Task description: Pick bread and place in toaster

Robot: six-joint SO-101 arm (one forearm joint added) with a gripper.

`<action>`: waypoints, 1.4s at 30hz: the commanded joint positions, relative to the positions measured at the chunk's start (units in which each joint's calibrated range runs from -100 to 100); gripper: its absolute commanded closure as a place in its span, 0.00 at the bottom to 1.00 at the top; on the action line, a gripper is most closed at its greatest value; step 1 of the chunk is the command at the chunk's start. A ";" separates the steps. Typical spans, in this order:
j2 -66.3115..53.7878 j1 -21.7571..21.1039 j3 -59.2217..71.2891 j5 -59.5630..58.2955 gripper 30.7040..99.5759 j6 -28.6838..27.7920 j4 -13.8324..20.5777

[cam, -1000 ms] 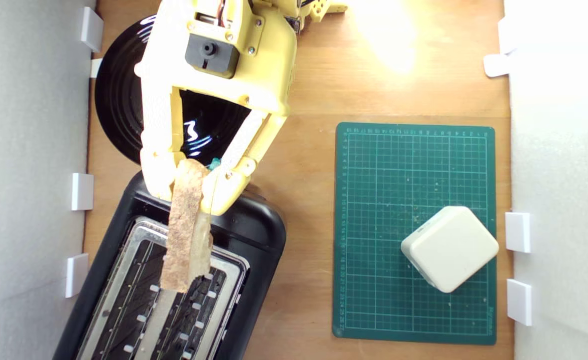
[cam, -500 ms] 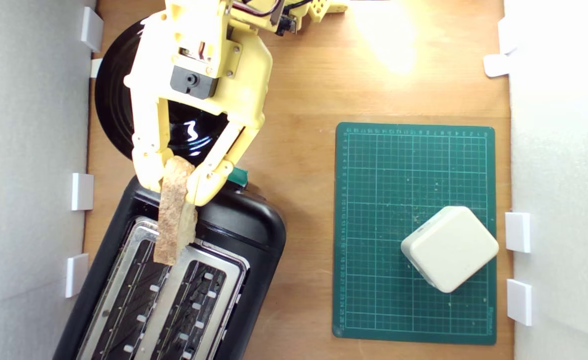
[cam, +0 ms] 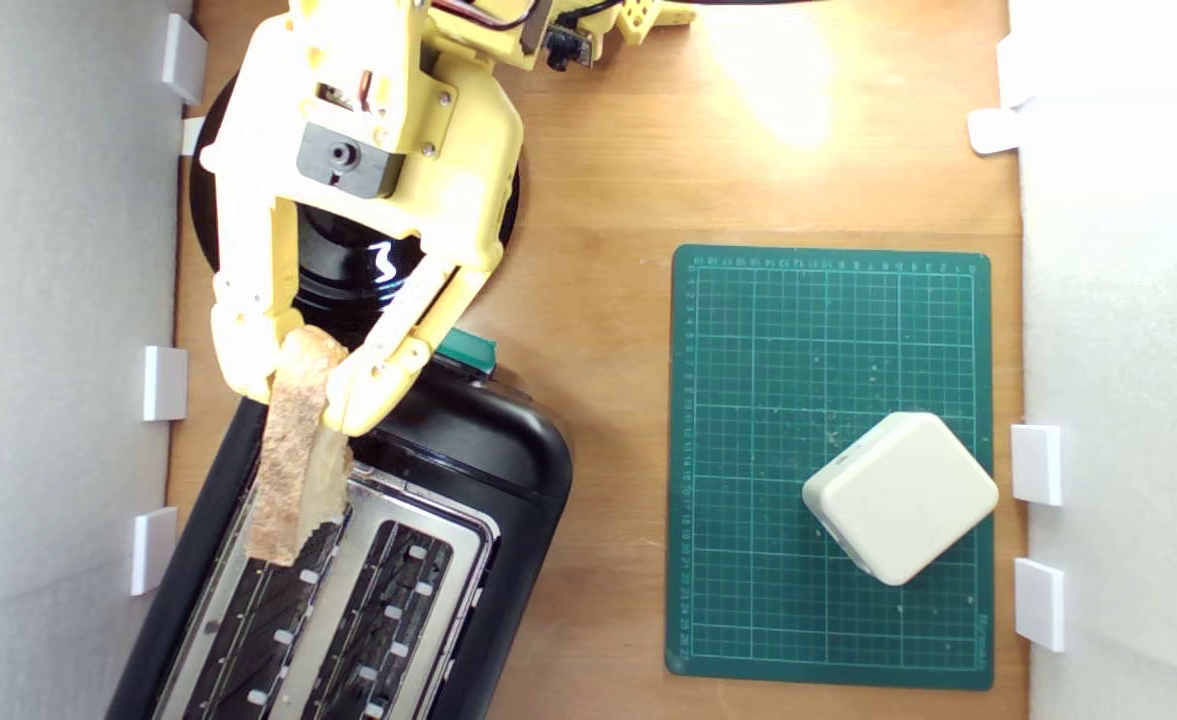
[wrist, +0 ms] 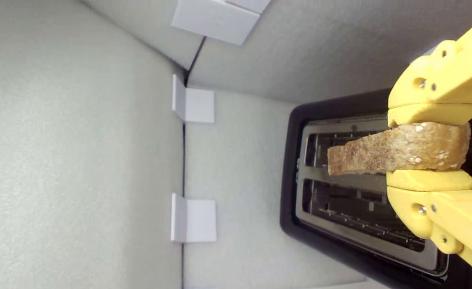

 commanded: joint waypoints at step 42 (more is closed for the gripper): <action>11.04 2.95 -7.47 -0.34 0.62 -1.44 1.26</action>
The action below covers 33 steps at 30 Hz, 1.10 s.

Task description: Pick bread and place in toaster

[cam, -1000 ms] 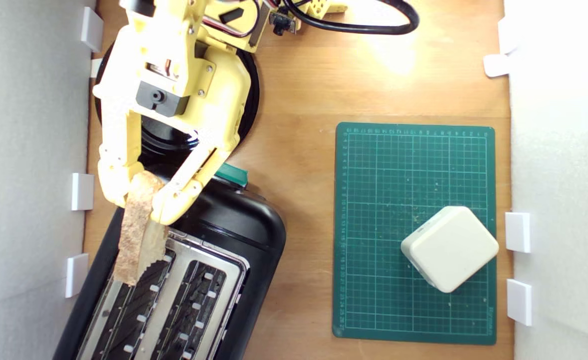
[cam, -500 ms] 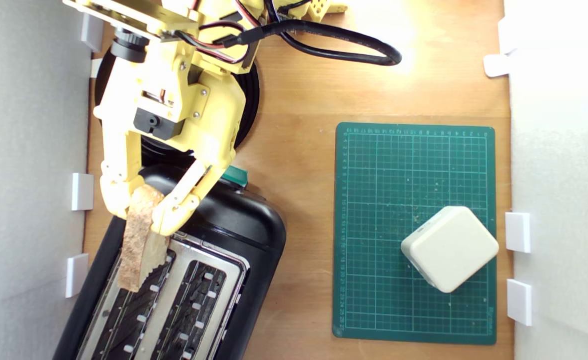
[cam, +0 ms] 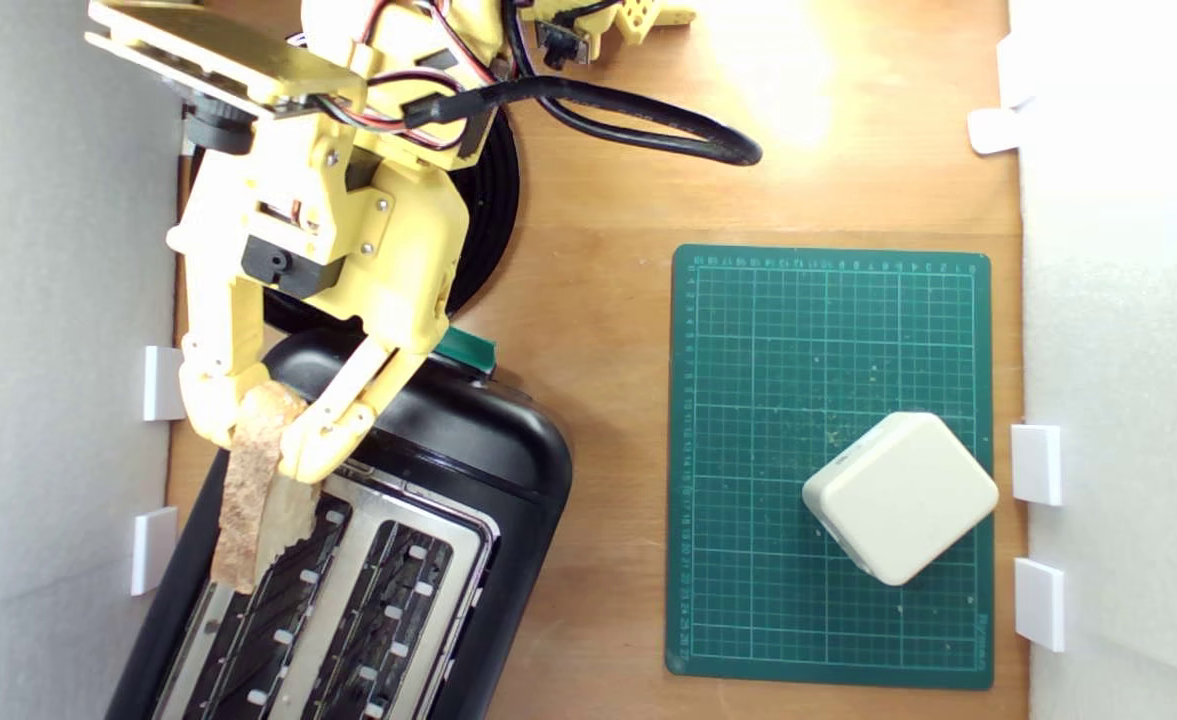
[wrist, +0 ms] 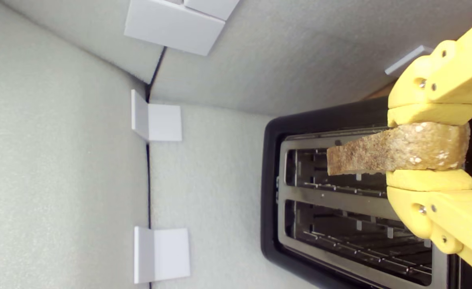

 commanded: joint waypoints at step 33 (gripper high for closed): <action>9.60 1.26 -2.02 -3.50 0.62 -0.25 -8.51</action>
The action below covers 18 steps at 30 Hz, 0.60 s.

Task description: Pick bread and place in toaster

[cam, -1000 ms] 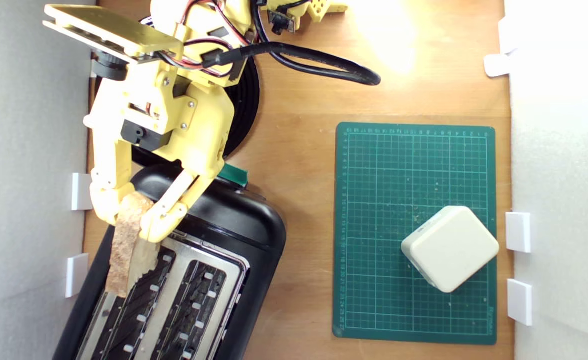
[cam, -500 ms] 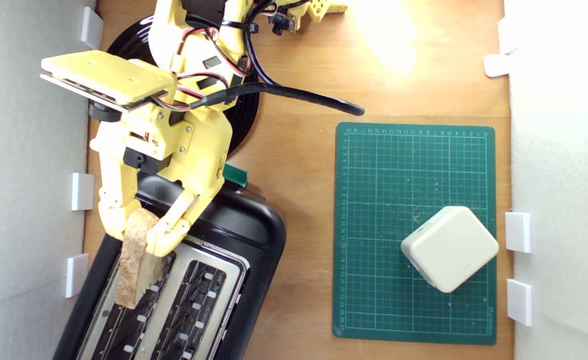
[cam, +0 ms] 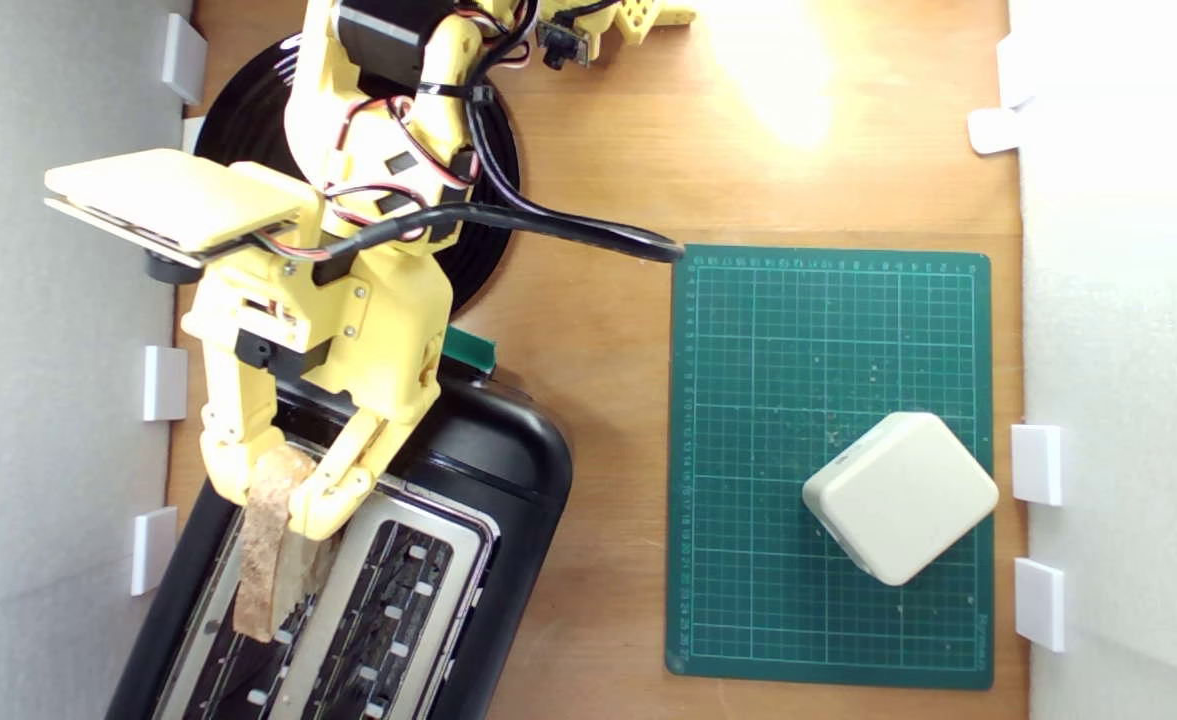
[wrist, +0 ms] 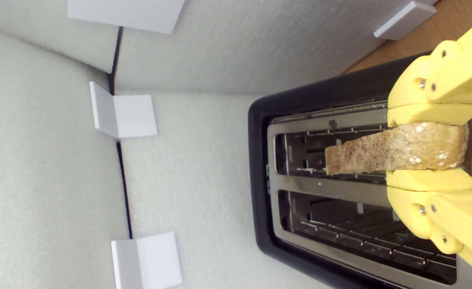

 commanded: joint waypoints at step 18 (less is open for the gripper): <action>3.52 1.81 -1.18 -1.73 0.62 0.01 -0.78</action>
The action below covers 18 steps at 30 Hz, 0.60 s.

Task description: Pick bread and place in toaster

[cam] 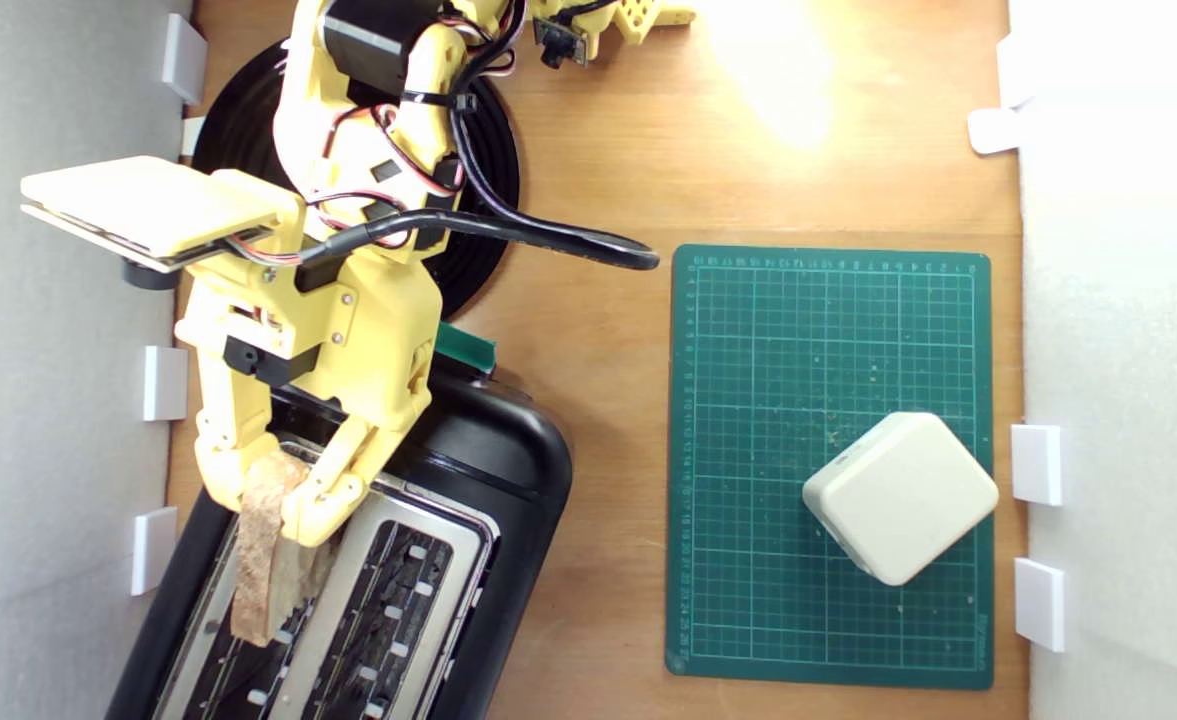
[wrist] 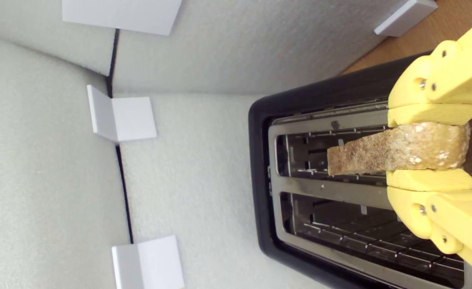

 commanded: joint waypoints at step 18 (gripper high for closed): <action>4.00 0.48 -0.35 -5.92 0.62 -4.02 9.63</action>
